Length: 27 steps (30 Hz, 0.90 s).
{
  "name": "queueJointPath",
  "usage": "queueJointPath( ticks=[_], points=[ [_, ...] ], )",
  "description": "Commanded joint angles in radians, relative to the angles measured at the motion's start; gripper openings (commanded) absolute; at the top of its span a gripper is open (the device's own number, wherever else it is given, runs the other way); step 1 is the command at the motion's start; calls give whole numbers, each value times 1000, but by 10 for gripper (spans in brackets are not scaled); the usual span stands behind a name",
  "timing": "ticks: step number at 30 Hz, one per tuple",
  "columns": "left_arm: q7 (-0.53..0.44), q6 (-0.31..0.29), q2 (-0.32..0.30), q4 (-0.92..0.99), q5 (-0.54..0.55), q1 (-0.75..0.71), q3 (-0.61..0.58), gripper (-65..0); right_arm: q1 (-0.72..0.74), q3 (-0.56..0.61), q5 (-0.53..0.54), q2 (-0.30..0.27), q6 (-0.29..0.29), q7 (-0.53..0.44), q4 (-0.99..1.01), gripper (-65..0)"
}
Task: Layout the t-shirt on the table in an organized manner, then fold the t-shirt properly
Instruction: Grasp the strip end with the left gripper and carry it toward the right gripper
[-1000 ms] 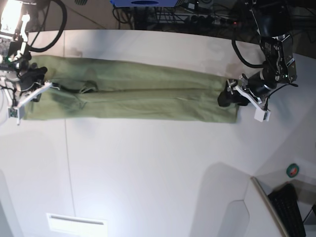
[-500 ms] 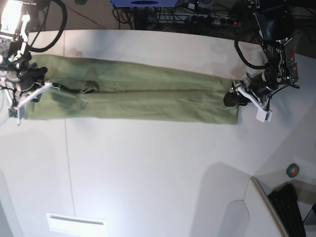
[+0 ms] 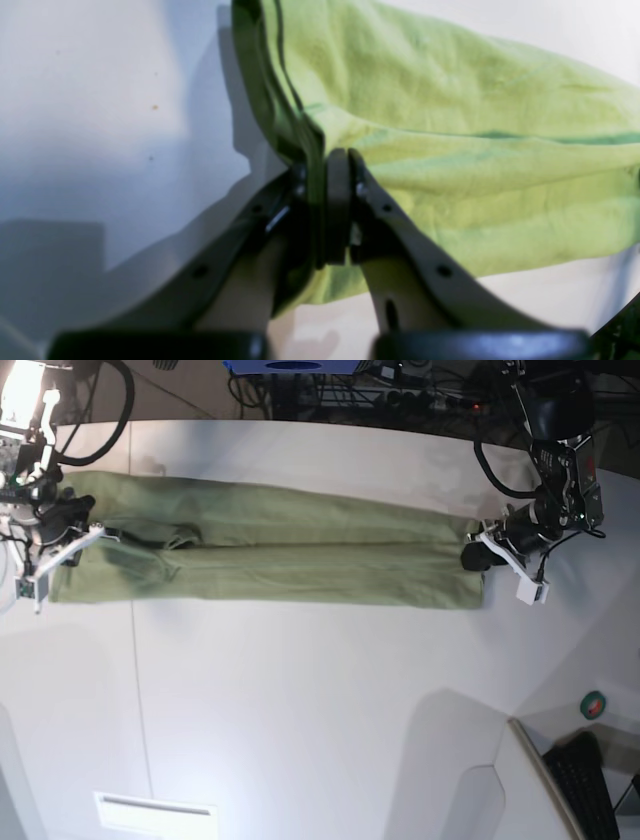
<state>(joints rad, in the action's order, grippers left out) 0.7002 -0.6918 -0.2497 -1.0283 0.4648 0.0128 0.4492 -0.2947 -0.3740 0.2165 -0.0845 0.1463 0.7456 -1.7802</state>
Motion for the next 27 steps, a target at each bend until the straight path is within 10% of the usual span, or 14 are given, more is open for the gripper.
queueJointPath(
  ticks=[1,27],
  points=[
    [-18,-6,-18,-42,15,11,7,-650,5,-7,1,-11,2,-18,-14,-650],
    [-14,57,-17,-650,15,-210,-309,-650,7,-4,1,-10,2,-18,-14,-650]
  ],
)
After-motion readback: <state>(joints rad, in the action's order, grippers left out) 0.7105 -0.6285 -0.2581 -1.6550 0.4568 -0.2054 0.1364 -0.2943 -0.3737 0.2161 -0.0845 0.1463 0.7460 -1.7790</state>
